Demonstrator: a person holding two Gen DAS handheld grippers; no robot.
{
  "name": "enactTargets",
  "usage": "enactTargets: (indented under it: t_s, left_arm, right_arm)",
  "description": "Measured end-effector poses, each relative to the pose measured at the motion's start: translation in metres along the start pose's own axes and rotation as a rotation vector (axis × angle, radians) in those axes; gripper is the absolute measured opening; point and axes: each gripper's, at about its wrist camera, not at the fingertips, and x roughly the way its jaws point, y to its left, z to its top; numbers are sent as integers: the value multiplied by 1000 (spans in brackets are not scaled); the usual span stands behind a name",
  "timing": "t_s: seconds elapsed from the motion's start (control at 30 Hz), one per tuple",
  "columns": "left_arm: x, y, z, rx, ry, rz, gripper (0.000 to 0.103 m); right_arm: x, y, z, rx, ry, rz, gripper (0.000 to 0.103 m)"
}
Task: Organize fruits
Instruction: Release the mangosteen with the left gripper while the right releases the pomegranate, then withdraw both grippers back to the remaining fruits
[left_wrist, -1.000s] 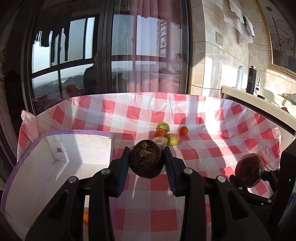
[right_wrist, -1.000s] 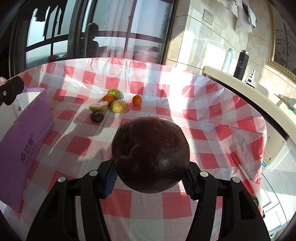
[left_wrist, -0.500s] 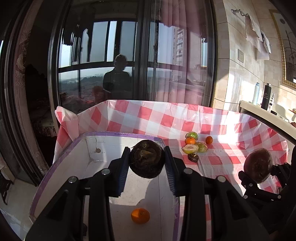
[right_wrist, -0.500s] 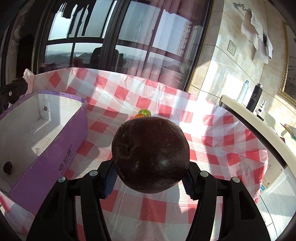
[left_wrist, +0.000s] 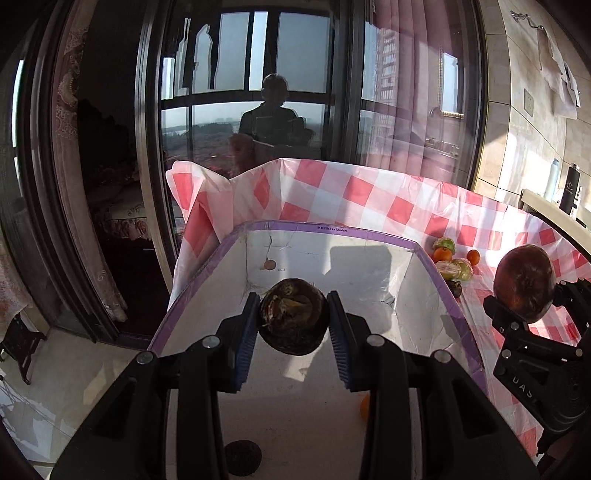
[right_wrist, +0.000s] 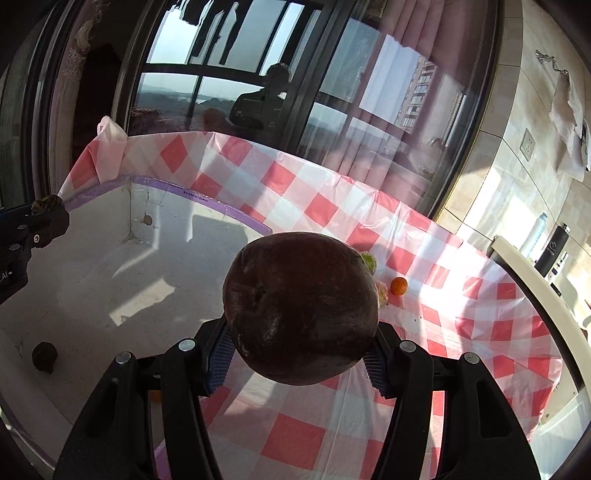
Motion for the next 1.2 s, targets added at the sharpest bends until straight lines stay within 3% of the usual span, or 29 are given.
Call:
enactTargets:
  t_s: [0.03,0.1,0.2,0.3,0.43,0.6,0.67,0.83,1.0,1.07,1.13,1.2]
  left_arm:
    - [3,3,0,15,18,18,37]
    - [10,11,0,46,78,48,37]
    - [24,21,-3,111,198,58,37]
    - [43,24,-11,192,317,78,37]
    - [65,16,-23,289,453,70,38]
    - [72,5,-29,366,514,66,43]
    - [74,7,-28,351,530,57,50]
    - [72,17,-24,294,524,38,67]
    - [66,16,-20,262,488,76,83]
    - [56,16,-14,246,416,132,85]
    - [35,10,-6,239,287,168,90]
    - [5,-5,3,247,124,167,100]
  right_arm:
    - [2,5,4,-9,3,28,59]
    - [9,13,14,-18,43,164,59]
    - [32,27,24,-79,175,368,59]
    - [55,50,25,-227,287,440,59]
    - [83,75,20,-376,413,450,59]
    - [99,100,16,-505,482,415,59]
    - [100,109,15,-548,487,380,59]
    - [96,109,12,-554,499,374,61]
    - [75,85,25,-454,406,410,71]
    - [53,64,34,-351,297,426,71]
    - [24,30,37,-218,170,431,75]
    - [-7,-6,28,-100,30,390,86]
